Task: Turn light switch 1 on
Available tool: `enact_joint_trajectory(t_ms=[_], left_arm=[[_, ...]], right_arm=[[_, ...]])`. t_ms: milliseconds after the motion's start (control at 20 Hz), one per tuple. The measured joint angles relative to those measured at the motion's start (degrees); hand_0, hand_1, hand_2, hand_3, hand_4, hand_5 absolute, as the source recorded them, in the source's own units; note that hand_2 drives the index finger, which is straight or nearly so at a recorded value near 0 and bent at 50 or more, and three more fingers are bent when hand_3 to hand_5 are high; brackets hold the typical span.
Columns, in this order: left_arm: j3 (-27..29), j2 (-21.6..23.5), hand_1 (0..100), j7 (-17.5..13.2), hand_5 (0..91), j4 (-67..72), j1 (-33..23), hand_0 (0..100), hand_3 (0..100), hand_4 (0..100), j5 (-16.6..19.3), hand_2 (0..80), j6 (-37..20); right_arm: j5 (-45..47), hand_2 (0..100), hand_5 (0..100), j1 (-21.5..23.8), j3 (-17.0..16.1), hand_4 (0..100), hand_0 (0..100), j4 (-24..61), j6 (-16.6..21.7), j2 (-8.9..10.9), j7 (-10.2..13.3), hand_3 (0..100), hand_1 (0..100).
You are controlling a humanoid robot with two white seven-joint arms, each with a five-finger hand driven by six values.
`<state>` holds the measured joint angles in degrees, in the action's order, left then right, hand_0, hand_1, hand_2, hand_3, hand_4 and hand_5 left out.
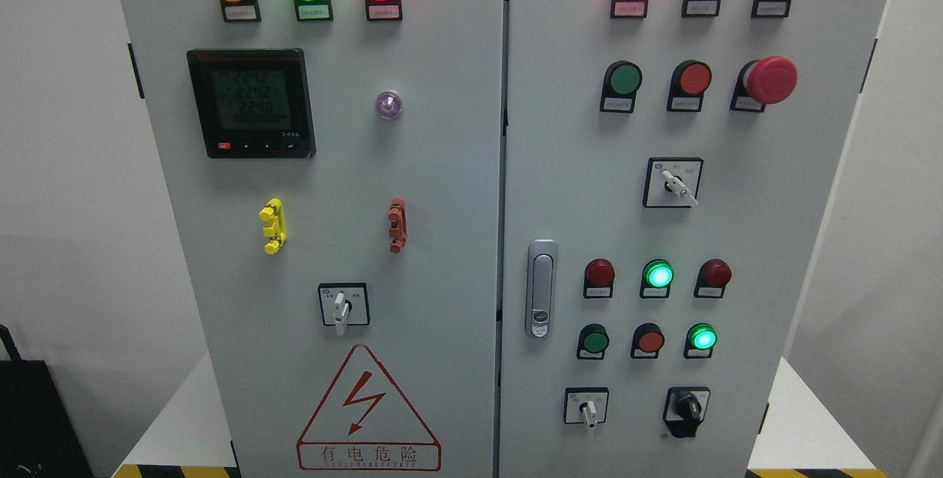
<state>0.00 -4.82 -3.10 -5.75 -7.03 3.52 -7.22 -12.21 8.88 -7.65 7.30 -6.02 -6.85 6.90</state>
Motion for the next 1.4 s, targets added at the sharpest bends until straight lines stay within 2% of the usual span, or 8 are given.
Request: enact_joint_trajectory(t_ms=[500,650,750,950,1100,1200,1400], left_arm=[[0.0,0.0,0,0.0,0.0,-0.2,0.0,39,0,0,-0.1,0.0,0.0],[0.0,0.0,0,1.0,0.0,-0.8,0.0,39,0,0,-0.2,0.0,0.1],[0.0,0.0,0,2.3,0.0,-1.7,-0.1,38,1,8,-0.1,0.0,0.2],[0.0,0.1,3,4.2,0.0,-5.4,-0.8,39,7,13,0.0,0.0,0.2],[0.0,0.2,5,4.6,0.0,-9.2,-1.6,39,11,17,0.1,0.0,0.1],[0.0,0.4,7,4.7,0.0,-12.1,-2.3,39,19,28,0.1,0.0,-0.4],[0.0,0.7,10,4.9,0.0,-19.7,-4.1,40,23,33,0.3,3.0,-4.2]], right_arm=[[0.0,0,0,0.0,0.0,0,5,0.0,0.0,0.00,0.0,0,0],[0.0,0,0,0.0,0.0,0,5,0.0,0.0,0.00,0.0,0,0],[0.0,0,0,0.0,0.0,0,5,0.0,0.0,0.00,0.0,0,0],[0.0,0,0,0.0,0.0,0,5,0.0,0.0,0.00,0.0,0,0],[0.0,0,0,0.0,0.0,0,5,0.0,0.0,0.00,0.0,0,0],[0.0,0,0,0.0,0.0,0,5,0.0,0.0,0.00,0.0,0,0],[0.0,0,0,0.0,0.0,0,5,0.0,0.0,0.00,0.0,0,0]])
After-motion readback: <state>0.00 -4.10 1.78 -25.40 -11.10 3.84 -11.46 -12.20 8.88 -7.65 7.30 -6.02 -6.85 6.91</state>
